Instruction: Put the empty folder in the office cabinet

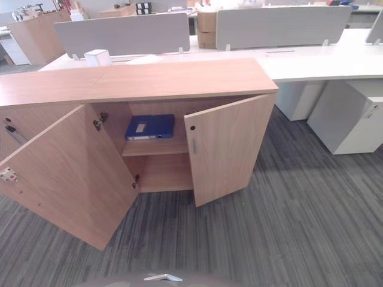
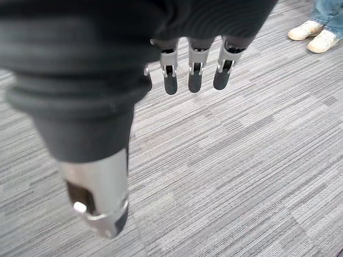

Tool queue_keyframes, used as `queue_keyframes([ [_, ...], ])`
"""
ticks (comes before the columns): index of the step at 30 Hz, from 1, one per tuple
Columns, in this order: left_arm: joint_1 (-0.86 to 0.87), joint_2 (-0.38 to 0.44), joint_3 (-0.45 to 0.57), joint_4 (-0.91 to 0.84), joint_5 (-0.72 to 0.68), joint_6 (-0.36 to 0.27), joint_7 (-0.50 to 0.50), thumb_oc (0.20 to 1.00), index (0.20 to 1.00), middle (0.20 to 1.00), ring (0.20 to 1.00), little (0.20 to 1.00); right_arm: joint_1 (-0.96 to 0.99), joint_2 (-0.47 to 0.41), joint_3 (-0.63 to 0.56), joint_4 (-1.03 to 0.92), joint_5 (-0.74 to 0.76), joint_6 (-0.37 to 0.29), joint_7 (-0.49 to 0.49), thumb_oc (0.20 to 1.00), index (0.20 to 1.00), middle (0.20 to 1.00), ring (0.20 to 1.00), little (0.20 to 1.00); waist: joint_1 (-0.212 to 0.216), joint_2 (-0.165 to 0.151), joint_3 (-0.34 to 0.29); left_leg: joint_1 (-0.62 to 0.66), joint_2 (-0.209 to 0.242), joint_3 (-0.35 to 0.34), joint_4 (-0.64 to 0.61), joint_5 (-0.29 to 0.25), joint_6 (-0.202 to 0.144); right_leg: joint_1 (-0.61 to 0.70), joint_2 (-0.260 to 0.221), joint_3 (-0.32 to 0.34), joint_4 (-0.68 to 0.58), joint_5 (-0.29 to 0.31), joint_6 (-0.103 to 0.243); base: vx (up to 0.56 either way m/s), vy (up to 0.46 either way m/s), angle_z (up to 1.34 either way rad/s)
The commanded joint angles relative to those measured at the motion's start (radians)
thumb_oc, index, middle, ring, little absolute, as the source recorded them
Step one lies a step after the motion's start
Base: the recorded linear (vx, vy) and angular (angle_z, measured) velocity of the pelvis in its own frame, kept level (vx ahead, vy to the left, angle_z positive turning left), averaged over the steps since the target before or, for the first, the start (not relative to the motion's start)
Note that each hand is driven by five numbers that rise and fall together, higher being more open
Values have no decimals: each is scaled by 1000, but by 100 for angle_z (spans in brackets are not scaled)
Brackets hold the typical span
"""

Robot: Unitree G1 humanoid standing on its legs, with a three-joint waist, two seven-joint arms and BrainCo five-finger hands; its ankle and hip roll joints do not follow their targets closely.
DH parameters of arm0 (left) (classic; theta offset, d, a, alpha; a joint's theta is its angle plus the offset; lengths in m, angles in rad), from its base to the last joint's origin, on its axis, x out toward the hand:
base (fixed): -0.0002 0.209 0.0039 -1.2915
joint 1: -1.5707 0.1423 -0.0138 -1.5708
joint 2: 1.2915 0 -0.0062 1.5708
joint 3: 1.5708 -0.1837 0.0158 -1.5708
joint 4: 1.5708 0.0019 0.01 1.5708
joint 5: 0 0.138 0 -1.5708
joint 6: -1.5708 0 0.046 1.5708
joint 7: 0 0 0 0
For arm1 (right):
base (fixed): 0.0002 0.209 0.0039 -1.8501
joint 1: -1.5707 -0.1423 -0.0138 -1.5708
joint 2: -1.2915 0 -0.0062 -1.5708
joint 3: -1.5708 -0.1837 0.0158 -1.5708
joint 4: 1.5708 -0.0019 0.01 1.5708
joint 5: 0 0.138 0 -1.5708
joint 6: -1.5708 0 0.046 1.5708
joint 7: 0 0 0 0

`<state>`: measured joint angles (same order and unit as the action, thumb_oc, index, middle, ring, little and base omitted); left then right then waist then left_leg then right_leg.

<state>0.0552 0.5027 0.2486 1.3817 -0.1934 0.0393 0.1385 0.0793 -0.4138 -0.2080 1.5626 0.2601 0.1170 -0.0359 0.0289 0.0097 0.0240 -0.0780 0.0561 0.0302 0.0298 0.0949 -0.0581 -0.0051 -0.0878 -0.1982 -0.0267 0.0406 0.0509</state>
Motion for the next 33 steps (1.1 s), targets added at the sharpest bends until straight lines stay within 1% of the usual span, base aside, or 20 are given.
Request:
queue_keyframes([
  [1, -46, 64, 23, 16, -45, -26, 44, 1000, 1000, 1000, 1000, 1000, -72, 1, 18, 7, 35, 12, -34, 1000, 1000, 1000, 1000, 1000, -25, -28, 94, -22, 61, 28, 94, -106, -35, 40, -87, -8, 21, -73, 74, -35, 187, 45],
  [3, -35, 96, 46, 32, -55, -26, 54, 1000, 1000, 1000, 1000, 1000, -73, -3, 5, 0, 41, 11, -41, 1000, 1000, 1000, 1000, 1000, -19, -25, 87, -21, 79, -38, 63, -100, -49, 35, -94, 4, 14, -63, 87, 59, 211, 1],
  [5, -48, 136, 55, 40, -53, -29, 61, 1000, 1000, 1000, 1000, 1000, -68, 8, 0, -20, 60, 7, -34, 1000, 1000, 1000, 1000, 1000, -27, -8, 75, 8, 103, -40, -13, -91, -50, 39, -106, 3, 12, -66, 104, 105, 309, -38],
  [6, -48, 141, 59, 39, -50, -30, 64, 1000, 1000, 1000, 1000, 1000, -66, 15, -6, -19, 70, 5, -31, 1000, 1000, 1000, 1000, 1000, -27, -2, 68, 24, 98, -35, -46, -88, -48, 37, -113, 5, 10, -63, 110, 104, 375, -10],
  [8, -60, 152, 53, 29, -40, -35, 72, 1000, 1000, 1000, 1000, 1000, -55, 16, -29, -16, 98, 4, -37, 1000, 1000, 1000, 1000, 1000, -39, 3, 56, 38, 67, -28, -77, -88, -42, 26, -159, 5, 13, -41, 127, 79, 433, 19],
  [9, -72, 155, 47, 27, -38, -35, 74, 1000, 1000, 1000, 1000, 1000, -57, 15, -37, -19, 107, 5, -40, 1000, 1000, 1000, 1000, 1000, -41, 2, 56, 42, 38, -25, -80, -95, -28, 15, -189, 15, 23, -22, 138, 45, 319, 20],
  [10, -72, 155, 47, 27, -38, -35, 74, 1000, 1000, 1000, 1000, 1000, -57, 15, -37, -19, 107, 5, -40, 1000, 1000, 1000, 1000, 1000, -41, 2, 56, 42, 38, -25, -80, -95, -28, 15, -189, 15, 23, -22, 138, 22, 262, 17],
  [12, -97, 182, 42, -6, -38, -47, 85, 1000, 1000, 1000, 1000, 1000, -66, 32, -21, -33, 105, 1, -43, 1000, 1000, 1000, 1000, 1000, -38, 5, 68, 59, -17, 3, -89, -117, 8, -10, -239, 16, 45, -3, 145, 7, 349, 2],
  [15, -108, 188, 37, -22, -38, -49, 89, 1000, 1000, 1000, 1000, 1000, -75, 40, -15, -39, 112, -1, -45, 1000, 1000, 1000, 1000, 1000, -33, 7, 77, 59, -24, 11, -85, -122, 18, -30, -245, 20, 90, -9, 138, -20, 225, -7],
  [16, -120, 191, 32, -45, -43, -57, 100, 1000, 1000, 1000, 1000, 1000, -88, 64, 9, -54, 139, -13, -45, 1000, 1000, 1000, 1000, 1000, -36, 12, 93, 73, -26, 26, -88, -118, 29, -56, -201, 39, 163, -36, 111, -11, 151, -7],
  [17, -120, 191, 32, -45, -43, -57, 100, 1000, 1000, 1000, 1000, 1000, -88, 64, 9, -54, 139, -13, -45, 1000, 1000, 1000, 1000, 1000, -36, 12, 93, 73, -26, 26, -88, -118, 29, -56, -201, 39, 163, -36, 111, 13, 243, -50],
  [18, -128, 197, 19, -66, -43, -69, 99, 1000, 1000, 1000, 1000, 1000, -81, 93, 35, -65, 155, -22, -41, 1000, 1000, 1000, 1000, 1000, -33, 8, 92, 90, -38, 47, -105, -116, 36, -51, -160, 12, 153, -64, 98, 59, 147, -54],
  [19, -146, 202, 1, -90, -31, -75, 105, 1000, 1000, 1000, 1000, 1000, -68, 107, 51, -72, 171, -34, -36, 1000, 1000, 1000, 1000, 1000, -51, 3, 93, 100, -54, 32, -109, -115, 43, -50, -113, 58, 152, -80, 88, 59, 147, -54],
  [20, -146, 202, 1, -90, -31, -75, 105, 1000, 1000, 1000, 1000, 1000, -68, 107, 51, -72, 171, -34, -36, 1000, 1000, 1000, 1000, 1000, -51, 3, 93, 100, -54, 32, -109, -115, 43, -50, -113, 58, 152, -80, 88, 34, 74, -32],
  [21, -154, 202, -7, -99, -31, -81, 108, 1000, 1000, 1000, 1000, 1000, -68, 109, 51, -70, 186, -34, -34, 1000, 1000, 1000, 1000, 1000, -55, -1, 92, 99, -58, 34, -115, -109, 45, -60, -91, 93, 142, -71, 90, -1, 19, -21],
  [24, -150, 185, -21, -169, -28, -98, 108, 1000, 1000, 1000, 1000, 1000, -49, 110, 41, -57, 184, -34, -45, 1000, 1000, 1000, 1000, 1000, -57, -7, 78, 110, -69, 34, -117, -122, 50, -32, -80, 102, 99, -64, 97, 46, 30, 19],
  [30, -118, 151, -13, -331, -36, -118, 119, 1000, 1000, 1000, 1000, 1000, -32, 114, 27, -59, 185, -39, -44, 1000, 1000, 1000, 1000, 1000, -56, -16, 63, 130, -66, 35, -117, -134, 54, 0, -80, 102, 68, -61, 103, 56, -20, -2],
  [31, -100, 127, 2, -428, -63, -137, 124, 1000, 1000, 1000, 1000, 1000, -24, 117, 20, -60, 182, -39, -42, 1000, 1000, 1000, 1000, 1000, -55, -22, 56, 137, -63, 34, -117, -140, 53, 14, -80, 99, 57, -62, 106, 34, -24, 7],
  [32, -100, 127, 2, -428, -63, -137, 124, 1000, 1000, 1000, 1000, 1000, -24, 117, 20, -60, 182, -39, -42, 1000, 1000, 1000, 1000, 1000, -55, -22, 56, 137, -63, 34, -117, -140, 53, 14, -80, 99, 57, -62, 106, 67, -52, 8],
  [33, -81, 100, 12, -544, -88, -164, 133, 1000, 1000, 1000, 1000, 1000, -18, 119, 15, -60, 175, -39, -39, 1000, 1000, 1000, 1000, 1000, -55, -29, 50, 144, -61, 32, -117, -146, 52, 28, -81, 98, 49, -64, 108, 54, -54, 5],
])
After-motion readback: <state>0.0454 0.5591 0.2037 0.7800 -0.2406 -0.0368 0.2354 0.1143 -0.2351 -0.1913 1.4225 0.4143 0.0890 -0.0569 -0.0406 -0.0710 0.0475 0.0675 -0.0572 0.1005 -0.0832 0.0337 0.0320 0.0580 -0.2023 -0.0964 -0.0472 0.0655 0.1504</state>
